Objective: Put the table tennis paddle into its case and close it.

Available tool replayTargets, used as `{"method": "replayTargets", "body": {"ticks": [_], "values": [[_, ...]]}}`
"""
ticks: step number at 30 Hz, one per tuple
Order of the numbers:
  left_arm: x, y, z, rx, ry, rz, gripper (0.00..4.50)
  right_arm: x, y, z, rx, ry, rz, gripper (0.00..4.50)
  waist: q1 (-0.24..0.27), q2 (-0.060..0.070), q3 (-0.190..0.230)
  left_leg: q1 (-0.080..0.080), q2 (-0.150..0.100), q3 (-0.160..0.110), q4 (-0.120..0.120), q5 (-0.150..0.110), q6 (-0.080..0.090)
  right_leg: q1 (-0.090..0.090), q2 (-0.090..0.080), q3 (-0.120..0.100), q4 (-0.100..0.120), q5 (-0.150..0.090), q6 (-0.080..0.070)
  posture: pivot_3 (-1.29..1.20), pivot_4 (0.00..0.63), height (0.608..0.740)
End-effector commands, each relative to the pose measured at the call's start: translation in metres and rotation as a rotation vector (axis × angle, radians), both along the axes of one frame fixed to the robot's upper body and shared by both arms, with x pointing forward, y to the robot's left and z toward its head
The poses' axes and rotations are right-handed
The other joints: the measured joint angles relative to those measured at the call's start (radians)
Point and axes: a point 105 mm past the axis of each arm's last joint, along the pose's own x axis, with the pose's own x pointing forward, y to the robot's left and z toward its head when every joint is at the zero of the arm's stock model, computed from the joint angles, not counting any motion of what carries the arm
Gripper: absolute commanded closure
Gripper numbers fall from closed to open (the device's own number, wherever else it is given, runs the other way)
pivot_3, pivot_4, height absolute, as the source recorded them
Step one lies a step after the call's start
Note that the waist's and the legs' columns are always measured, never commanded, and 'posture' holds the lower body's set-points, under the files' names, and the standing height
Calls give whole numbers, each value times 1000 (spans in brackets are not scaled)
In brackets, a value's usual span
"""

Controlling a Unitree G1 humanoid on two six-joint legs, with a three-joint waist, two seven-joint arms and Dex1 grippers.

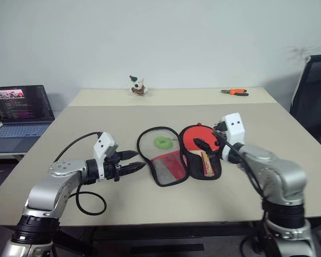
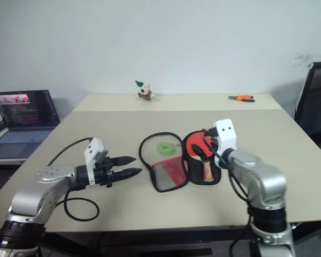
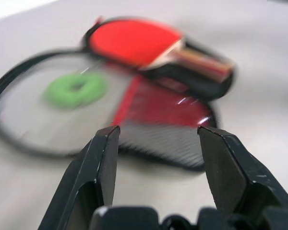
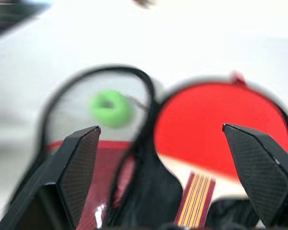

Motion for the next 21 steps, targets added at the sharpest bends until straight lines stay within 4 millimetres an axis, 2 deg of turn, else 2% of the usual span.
{"method": "replayTargets", "body": {"ticks": [1, 3, 7, 13, 21], "values": [[10, 12, -3, 52, -21, 52, 2288, -33, 3, 29, 33, -34, 268, 0, 2, 0, 0, 0, 0, 0, 0, 0, 0, 0, 0, 0, 0, 0, 0, 0, 150, 740], [15, 15, -10, 89, -13, 60, 2930, -48, -2, 38, 4, -64, 363, 0, 5, 0, 0, 0, -1, 0, 0, 0, 0, 1, 0, -1, 0, 0, 0, 0, 150, 740], [31, 18, -19, 136, -16, 96, 4412, -59, -14, 42, -61, -78, 421, 0, 9, -1, -1, -1, -1, -1, 0, 0, 0, 1, -1, -2, -2, 0, 0, 0, 150, 740], [59, 18, -36, 169, -8, 183, 4462, -59, -17, 40, -103, -93, 423, 0, 7, -2, -1, -1, -1, -1, 1, 0, 0, 1, -1, -2, -2, 0, 0, 0, 150, 740], [87, -12, -49, 130, 5, 167, 4462, -53, -18, 38, -98, -98, 400, 0, 9, -3, -1, -2, -2, -1, 2, 0, 0, 1, -2, -2, -1, 0, 1, 0, 150, 740]]}}
